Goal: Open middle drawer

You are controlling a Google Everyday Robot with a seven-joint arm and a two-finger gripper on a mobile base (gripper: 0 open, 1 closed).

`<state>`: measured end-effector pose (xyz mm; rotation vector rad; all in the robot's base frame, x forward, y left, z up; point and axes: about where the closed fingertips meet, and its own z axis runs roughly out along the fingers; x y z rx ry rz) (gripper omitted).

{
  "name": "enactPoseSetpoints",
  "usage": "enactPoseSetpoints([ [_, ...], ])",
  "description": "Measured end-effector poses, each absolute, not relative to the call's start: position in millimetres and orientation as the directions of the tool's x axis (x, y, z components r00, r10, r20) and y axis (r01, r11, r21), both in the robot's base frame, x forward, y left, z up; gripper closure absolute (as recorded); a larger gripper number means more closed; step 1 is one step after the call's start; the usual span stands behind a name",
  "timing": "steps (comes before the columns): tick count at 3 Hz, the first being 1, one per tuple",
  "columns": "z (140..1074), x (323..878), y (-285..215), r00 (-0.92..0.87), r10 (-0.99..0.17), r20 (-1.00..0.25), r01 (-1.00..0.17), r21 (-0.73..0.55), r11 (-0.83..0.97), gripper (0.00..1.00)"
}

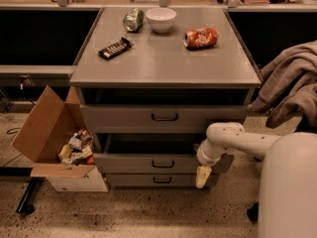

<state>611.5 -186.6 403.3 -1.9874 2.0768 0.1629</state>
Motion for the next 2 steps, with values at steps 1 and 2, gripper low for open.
enactPoseSetpoints([
  [1, 407, 585, -186, 0.000, -0.973, -0.229, -0.999, -0.051, 0.012, 0.19],
  [2, 408, 560, -192, 0.018, -0.980, -0.196, -1.000, -0.015, -0.015, 0.42],
])
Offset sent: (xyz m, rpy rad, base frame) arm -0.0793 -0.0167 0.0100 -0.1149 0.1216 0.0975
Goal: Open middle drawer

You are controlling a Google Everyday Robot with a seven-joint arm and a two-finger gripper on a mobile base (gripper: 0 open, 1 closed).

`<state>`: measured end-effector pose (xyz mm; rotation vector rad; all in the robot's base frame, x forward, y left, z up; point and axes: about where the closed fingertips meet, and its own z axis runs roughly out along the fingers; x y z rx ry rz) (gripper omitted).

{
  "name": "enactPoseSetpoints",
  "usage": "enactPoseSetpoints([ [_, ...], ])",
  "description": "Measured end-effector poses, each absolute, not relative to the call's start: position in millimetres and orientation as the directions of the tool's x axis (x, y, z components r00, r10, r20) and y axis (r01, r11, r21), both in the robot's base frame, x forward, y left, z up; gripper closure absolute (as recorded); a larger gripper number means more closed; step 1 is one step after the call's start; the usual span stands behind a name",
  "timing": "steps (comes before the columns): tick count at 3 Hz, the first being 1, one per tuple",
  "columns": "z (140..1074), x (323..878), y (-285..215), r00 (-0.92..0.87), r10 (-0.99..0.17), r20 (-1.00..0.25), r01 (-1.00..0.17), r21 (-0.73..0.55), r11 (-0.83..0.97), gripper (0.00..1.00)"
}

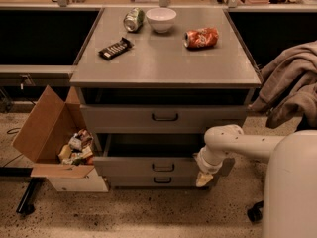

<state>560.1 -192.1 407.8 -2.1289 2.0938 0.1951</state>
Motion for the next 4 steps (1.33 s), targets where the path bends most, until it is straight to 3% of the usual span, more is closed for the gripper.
enactPoseSetpoints([
  [2, 414, 551, -196, 0.026, -0.982, -0.188, -1.000, -0.012, -0.024, 0.89],
  [3, 417, 542, -198, 0.023, -0.982, -0.185, -1.000, -0.012, -0.021, 1.00],
  [4, 419, 530, -201, 0.014, -0.982, -0.190, -1.000, -0.009, -0.012, 1.00],
])
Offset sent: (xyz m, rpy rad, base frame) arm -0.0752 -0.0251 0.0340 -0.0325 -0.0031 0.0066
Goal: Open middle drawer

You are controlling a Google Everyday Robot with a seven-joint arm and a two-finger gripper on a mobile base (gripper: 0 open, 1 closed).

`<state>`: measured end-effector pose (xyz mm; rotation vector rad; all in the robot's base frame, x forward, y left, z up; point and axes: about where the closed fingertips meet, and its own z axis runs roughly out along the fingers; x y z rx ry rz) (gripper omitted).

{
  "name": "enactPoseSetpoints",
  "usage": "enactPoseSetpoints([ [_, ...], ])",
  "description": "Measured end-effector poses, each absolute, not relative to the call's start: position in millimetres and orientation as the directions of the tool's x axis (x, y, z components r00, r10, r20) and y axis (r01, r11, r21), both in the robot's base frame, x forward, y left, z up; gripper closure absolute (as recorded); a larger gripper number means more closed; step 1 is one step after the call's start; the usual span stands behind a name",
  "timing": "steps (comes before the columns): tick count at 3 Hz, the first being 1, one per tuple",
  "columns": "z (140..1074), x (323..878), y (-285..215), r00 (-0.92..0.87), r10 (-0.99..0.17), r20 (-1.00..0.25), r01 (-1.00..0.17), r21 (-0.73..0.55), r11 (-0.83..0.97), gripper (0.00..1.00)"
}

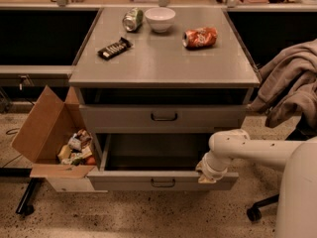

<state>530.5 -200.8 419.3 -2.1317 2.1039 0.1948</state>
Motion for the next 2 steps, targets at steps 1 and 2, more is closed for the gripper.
enactPoseSetpoints([
  [1, 419.8, 530.6, -200.8, 0.014, -0.982, -0.190, -1.000, -0.009, -0.012, 0.81],
  [2, 419.8, 530.6, -200.8, 0.014, -0.982, -0.190, -1.000, -0.009, -0.012, 0.50],
])
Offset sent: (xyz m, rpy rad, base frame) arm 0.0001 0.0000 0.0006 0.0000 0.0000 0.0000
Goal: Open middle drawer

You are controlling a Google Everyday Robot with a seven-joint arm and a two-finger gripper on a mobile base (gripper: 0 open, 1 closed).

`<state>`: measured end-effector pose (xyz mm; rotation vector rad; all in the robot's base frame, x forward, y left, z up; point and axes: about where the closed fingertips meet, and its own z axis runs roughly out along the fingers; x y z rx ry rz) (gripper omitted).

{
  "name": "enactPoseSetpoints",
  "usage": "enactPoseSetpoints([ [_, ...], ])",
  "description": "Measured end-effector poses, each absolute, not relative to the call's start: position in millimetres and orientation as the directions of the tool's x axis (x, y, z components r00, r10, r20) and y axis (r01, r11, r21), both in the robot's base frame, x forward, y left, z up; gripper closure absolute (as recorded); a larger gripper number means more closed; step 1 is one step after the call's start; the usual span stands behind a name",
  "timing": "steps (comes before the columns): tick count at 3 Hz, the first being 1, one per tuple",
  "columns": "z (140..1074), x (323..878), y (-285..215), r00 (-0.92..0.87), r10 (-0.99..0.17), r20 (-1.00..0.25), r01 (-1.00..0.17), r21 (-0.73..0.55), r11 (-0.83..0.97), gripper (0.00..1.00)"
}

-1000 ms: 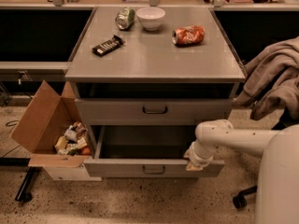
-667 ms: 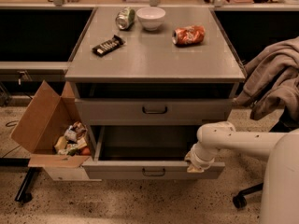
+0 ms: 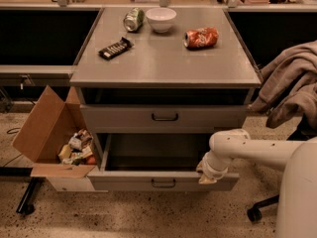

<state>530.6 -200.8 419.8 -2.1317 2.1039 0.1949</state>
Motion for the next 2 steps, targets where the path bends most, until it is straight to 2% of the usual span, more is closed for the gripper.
enactPoseSetpoints([
  [2, 419.7, 530.5, -200.7, 0.014, -0.982, -0.190, -1.000, -0.009, -0.012, 0.00],
])
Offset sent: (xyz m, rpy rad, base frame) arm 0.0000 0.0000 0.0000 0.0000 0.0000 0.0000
